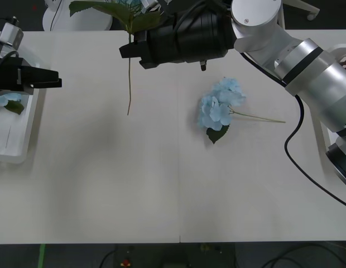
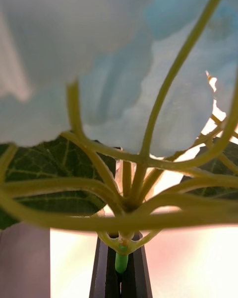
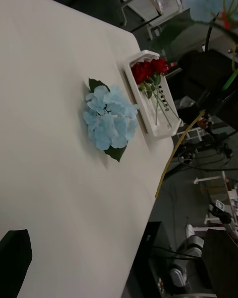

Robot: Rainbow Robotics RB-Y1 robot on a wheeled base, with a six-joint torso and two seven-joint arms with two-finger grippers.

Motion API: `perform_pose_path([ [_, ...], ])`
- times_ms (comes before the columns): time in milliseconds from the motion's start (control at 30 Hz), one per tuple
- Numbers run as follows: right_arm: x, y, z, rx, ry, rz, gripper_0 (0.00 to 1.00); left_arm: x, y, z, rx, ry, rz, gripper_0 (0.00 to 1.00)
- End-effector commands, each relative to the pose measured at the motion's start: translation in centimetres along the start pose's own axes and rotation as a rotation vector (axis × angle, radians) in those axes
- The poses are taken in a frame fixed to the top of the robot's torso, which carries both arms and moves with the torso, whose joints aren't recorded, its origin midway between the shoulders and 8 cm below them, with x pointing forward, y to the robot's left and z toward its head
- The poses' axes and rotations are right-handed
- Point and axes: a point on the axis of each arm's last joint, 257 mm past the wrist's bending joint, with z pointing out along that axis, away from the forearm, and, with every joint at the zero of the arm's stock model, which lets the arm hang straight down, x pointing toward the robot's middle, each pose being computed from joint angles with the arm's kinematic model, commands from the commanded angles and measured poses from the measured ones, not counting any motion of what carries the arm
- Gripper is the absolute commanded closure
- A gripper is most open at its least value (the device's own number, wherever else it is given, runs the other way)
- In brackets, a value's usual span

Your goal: Put the red flowers into the right box and the blue flowers into the left box

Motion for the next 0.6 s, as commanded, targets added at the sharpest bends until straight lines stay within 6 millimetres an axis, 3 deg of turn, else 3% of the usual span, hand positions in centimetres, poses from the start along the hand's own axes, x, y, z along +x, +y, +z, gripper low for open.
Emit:
perform_pose_path([
  [33,-2.6,2.8,2.2,-0.026,-0.020,-0.116,1.00,1.4,-1.3,3.4,0.092,0.020,-0.021,0.00],
  [400,-2.8,3.1,2.6,-0.029,-0.028,-0.114,1.00,1.8,-5.4,9.2,0.245,0.045,0.034,0.00],
  [600,-2.8,3.1,2.6,-0.029,-0.028,-0.112,1.00,2.0,-6.2,10.6,0.285,0.038,0.036,0.00],
])
